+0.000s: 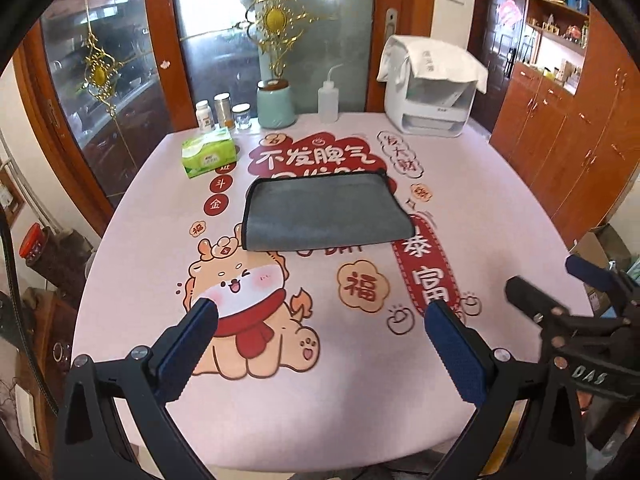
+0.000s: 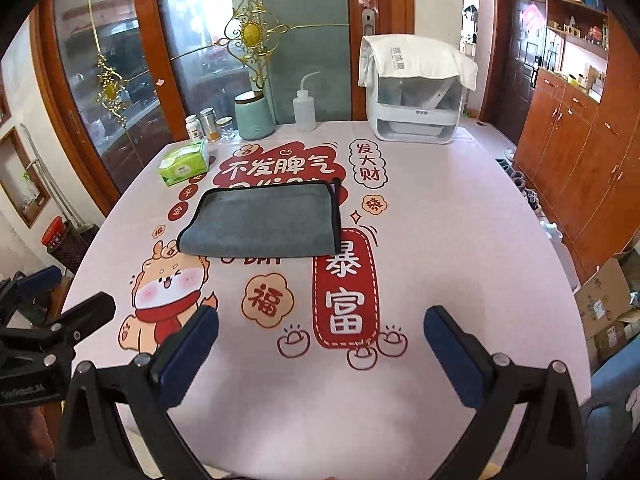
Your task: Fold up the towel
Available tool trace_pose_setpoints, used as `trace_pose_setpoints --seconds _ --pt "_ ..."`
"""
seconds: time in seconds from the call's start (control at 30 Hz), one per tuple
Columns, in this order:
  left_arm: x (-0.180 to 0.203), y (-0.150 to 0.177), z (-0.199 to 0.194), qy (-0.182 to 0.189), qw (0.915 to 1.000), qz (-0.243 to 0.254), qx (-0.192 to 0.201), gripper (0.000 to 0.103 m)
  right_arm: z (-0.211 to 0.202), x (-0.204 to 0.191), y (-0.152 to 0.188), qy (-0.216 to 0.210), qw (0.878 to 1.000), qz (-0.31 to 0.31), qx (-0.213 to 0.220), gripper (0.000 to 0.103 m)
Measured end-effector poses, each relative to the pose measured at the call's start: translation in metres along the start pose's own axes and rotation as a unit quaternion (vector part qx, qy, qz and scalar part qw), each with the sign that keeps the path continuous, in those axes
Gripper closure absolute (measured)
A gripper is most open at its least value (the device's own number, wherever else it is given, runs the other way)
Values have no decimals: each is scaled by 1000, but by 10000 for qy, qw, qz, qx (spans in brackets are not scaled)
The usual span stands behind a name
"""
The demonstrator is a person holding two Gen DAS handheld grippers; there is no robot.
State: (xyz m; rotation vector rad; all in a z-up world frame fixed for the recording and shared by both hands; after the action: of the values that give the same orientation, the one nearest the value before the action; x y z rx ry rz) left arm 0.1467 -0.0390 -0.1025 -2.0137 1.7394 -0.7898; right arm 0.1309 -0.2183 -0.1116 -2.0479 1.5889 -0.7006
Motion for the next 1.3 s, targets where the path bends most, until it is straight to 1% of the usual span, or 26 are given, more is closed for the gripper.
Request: trace_pose_setpoints --seconds 0.1,0.3,0.57,0.73,0.8,0.93,1.13,1.3 --pt "5 6 -16 62 9999 -59 90 0 -13 -2 8 -5 10000 -36 44 0" --pt "10 23 -41 -47 9996 -176 222 0 -38 -4 20 -17 9997 -51 223 0" --pt "9 52 -73 -198 9978 -505 390 0 -63 -7 36 -82 9993 -113 359 0" --pt "6 65 -84 -318 9964 -658 436 0 -76 -8 44 -44 9990 -169 422 0" --pt "5 68 -87 -341 9962 -671 440 0 -78 -9 45 -69 9989 -149 430 0" --pt "4 74 -91 -415 9961 -656 430 0 -85 -8 45 37 9988 -147 476 0" --pt "-1 74 -94 -518 9960 -589 432 0 -87 -11 51 121 9992 -50 381 0" --pt "-3 72 -94 -524 9960 -578 432 0 -88 -16 52 199 9993 23 316 0"
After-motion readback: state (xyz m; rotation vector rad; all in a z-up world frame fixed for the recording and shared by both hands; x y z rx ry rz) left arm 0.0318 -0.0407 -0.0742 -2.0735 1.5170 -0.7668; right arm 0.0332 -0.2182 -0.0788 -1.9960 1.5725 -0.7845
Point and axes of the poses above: each gripper's, at about its wrist camera, not at the fingertips, and z roughly the way its jaws point, x to its right, y to its underside, the point moved 10 cm from there along z, roughly the way its jaws point, and after that the axes turned 15 degrees about -z, right-handed, at the moved point
